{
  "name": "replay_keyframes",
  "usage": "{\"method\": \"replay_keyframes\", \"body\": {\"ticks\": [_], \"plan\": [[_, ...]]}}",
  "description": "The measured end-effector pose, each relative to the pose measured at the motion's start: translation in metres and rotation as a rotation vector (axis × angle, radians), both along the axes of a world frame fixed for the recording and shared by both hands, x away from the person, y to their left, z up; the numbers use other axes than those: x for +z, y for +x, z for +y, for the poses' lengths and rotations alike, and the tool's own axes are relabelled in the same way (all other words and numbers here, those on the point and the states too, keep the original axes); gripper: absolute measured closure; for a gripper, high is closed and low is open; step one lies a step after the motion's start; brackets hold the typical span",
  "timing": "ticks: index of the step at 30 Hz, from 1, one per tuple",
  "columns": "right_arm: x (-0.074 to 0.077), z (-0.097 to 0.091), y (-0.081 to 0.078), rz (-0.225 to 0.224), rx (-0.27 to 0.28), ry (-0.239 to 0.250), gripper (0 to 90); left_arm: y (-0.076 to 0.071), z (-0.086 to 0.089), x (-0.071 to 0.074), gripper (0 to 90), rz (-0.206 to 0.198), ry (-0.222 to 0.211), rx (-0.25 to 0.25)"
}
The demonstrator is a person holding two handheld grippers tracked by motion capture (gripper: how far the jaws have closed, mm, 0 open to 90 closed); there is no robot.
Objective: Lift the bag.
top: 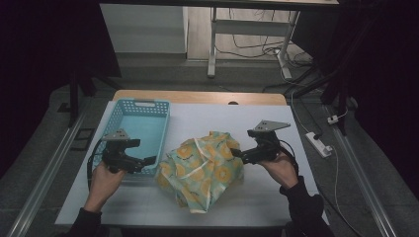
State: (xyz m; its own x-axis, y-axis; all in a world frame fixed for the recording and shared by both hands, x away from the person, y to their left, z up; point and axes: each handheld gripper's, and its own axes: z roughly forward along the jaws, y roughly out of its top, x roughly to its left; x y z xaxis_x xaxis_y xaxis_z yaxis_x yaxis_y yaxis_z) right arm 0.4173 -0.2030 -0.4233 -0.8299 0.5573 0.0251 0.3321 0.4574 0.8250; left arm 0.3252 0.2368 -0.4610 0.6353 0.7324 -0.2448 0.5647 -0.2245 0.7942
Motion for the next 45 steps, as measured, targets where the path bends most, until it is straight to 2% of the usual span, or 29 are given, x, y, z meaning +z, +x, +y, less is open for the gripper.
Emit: {"method": "replay_keyframes", "body": {"ticks": [6,13,17,21,27,32,39,45], "plan": [[-0.009,-0.010,-0.010,0.011,-0.023,-0.007,1.2,-0.020,0.004,-0.004,0.0,-0.003,0.016,0.022],[-0.019,-0.025,-0.024,0.035,-0.044,-0.017,1.3,-0.046,0.008,-0.011,0.0,-0.004,-0.007,0.052],[-0.025,-0.033,-0.034,0.027,-0.058,-0.026,1.3,-0.060,0.007,-0.014,0.0,-0.006,-0.002,0.051],[-0.032,-0.043,-0.044,0.018,-0.087,-0.025,0.8,-0.072,0.010,-0.018,0.0,0.000,-0.016,0.061],[-0.041,-0.060,-0.057,-0.001,-0.139,-0.033,0.2,-0.088,0.017,-0.025,0.0,0.013,-0.004,0.113],[-0.048,-0.072,-0.067,0.008,-0.168,-0.033,0.0,-0.100,0.024,-0.034,0.0,0.034,0.006,0.142],[-0.062,-0.085,-0.077,0.015,-0.212,-0.091,0.0,-0.110,0.032,-0.050,0.0,0.074,0.059,0.181],[-0.074,-0.095,-0.087,0.068,-0.228,-0.107,0.0,-0.114,0.039,-0.060,0.0,0.105,0.123,0.221]]}}
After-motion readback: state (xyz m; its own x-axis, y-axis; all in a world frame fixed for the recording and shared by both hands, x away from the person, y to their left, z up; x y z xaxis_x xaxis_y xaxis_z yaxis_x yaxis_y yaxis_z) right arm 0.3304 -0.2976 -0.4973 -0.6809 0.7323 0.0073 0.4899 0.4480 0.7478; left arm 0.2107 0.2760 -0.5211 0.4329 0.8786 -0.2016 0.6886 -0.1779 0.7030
